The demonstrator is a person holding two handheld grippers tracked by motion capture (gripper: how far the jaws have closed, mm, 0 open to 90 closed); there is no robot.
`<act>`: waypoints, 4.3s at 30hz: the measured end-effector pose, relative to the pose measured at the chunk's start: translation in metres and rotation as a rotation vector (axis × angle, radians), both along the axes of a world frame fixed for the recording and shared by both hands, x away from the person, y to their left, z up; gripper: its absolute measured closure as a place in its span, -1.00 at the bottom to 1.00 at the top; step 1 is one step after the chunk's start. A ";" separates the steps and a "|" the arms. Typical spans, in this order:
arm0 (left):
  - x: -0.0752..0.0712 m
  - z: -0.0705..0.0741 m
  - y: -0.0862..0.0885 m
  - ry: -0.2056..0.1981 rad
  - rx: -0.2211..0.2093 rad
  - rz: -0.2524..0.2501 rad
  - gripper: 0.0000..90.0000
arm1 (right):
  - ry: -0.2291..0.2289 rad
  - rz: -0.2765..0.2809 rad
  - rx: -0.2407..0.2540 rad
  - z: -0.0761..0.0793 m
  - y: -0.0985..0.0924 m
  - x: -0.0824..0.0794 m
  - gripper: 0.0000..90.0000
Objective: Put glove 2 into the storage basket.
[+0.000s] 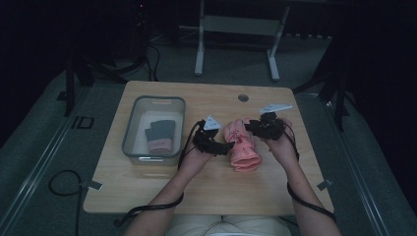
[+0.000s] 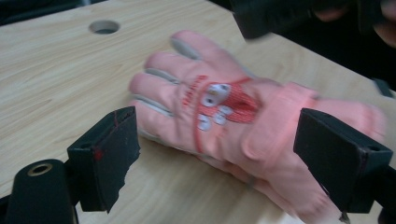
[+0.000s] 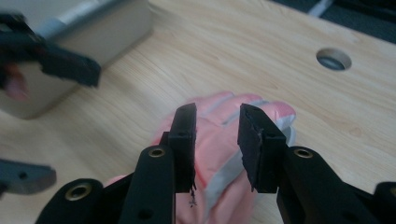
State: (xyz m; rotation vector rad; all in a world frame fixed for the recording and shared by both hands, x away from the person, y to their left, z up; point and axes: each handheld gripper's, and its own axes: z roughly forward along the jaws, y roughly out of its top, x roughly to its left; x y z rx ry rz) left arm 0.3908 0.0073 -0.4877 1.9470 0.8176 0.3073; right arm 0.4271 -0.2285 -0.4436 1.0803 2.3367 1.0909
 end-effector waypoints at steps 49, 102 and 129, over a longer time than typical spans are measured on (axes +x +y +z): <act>0.041 -0.001 -0.012 0.361 -0.055 -0.005 0.70 | 0.182 -0.004 0.094 -0.033 -0.001 -0.003 0.48; 0.012 0.104 0.151 0.251 0.037 0.166 0.70 | 0.096 0.178 0.161 0.053 0.162 0.005 0.48; 0.011 0.109 0.225 0.262 0.063 0.270 0.70 | 0.121 0.265 0.165 0.054 0.244 0.023 0.48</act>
